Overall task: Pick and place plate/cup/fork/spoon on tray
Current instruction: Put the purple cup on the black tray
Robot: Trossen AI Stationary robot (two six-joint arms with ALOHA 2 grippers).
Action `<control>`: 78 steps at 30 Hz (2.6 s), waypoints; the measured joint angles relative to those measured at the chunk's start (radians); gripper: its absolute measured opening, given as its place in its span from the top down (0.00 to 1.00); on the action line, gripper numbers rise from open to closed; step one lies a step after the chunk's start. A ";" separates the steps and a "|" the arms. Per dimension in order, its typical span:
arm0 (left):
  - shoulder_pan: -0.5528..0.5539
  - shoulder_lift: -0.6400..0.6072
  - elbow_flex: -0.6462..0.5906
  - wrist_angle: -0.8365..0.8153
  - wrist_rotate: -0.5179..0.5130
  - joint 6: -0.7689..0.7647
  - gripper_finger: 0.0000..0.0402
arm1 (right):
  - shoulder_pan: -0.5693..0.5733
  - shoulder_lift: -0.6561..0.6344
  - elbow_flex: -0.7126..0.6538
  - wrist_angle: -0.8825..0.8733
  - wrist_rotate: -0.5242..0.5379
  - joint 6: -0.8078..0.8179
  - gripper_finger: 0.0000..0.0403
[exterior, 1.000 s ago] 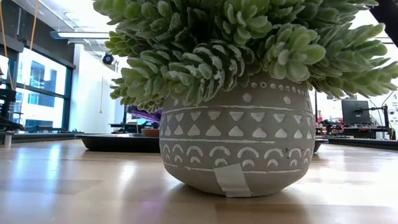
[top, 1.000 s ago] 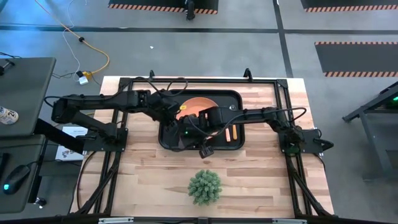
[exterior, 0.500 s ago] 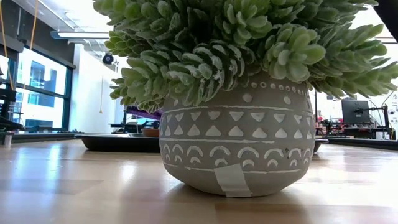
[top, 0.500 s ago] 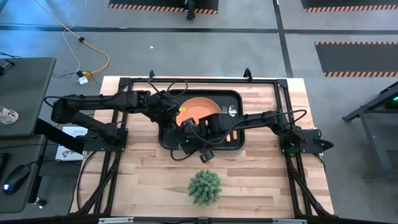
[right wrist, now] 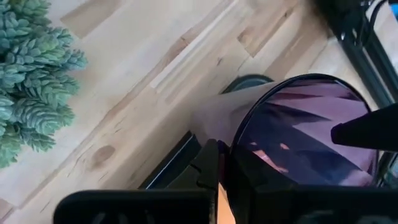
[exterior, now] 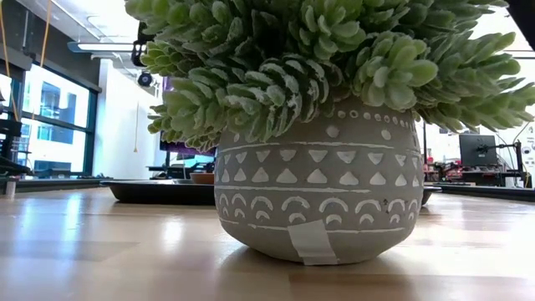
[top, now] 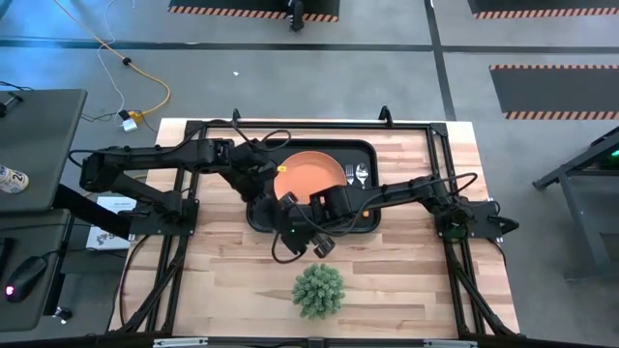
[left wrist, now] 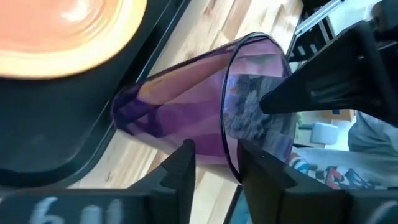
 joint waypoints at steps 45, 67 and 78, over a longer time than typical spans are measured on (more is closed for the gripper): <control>-0.002 -0.105 -0.005 0.009 0.020 0.122 0.95 | 0.011 0.017 0.002 0.032 -0.156 0.188 1.00; -0.001 -0.343 -0.003 0.019 -0.048 0.055 0.95 | 0.050 0.108 0.000 0.154 -0.233 0.138 1.00; -0.001 -0.338 -0.002 0.024 -0.049 0.052 0.95 | 0.055 0.115 0.000 0.122 -0.221 0.111 1.00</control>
